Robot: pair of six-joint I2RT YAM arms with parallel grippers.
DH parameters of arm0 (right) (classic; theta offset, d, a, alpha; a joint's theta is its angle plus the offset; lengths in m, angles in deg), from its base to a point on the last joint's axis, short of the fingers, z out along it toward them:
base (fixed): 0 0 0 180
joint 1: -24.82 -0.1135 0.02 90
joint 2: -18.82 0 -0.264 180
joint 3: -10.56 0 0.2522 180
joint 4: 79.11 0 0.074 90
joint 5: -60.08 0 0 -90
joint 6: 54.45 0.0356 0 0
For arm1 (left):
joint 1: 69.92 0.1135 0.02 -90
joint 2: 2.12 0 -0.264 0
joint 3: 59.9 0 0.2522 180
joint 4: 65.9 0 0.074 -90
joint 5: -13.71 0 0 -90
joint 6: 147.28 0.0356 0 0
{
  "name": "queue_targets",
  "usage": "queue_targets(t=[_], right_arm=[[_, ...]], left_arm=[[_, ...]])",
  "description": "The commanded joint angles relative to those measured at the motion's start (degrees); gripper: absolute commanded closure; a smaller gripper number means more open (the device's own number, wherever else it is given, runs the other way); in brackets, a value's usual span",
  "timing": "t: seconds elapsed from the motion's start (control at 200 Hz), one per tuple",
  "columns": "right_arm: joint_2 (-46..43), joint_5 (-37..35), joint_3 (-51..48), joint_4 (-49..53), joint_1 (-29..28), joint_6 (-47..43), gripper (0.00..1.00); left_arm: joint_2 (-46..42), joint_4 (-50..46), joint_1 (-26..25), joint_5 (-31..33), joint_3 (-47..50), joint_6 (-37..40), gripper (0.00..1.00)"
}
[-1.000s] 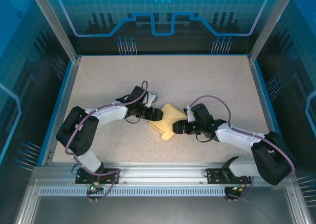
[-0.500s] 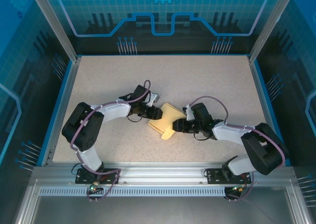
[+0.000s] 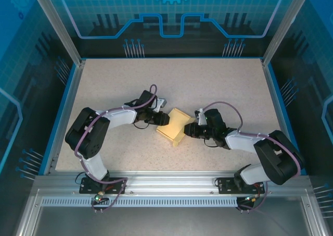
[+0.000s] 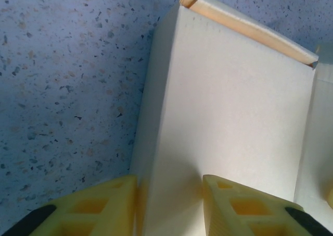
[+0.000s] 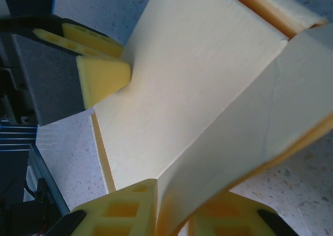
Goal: Fold the paper box
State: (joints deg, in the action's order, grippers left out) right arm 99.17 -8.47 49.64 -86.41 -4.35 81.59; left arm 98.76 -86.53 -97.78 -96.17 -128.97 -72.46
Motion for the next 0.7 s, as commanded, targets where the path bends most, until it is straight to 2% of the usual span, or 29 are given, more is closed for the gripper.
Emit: queue_targets(t=[0.0, 0.465, 0.69], right_arm=[[-2.09, 0.11, -0.65, -4.54, 0.52, 1.05, 0.83], [-11.76, -1.44, -0.12, -1.25, 0.69, 0.42, 0.87], [-13.08, -1.33, 1.2, -0.1, 0.7, 0.36, 0.86]], left_arm=[[0.11, -0.97, -0.53, -2.42, 1.95, -1.22, 0.64], [-0.95, -0.67, -1.17, -5.44, 1.25, -2.49, 0.64], [-1.48, -0.38, -2.14, -6.35, 0.74, -3.1, 0.63]])
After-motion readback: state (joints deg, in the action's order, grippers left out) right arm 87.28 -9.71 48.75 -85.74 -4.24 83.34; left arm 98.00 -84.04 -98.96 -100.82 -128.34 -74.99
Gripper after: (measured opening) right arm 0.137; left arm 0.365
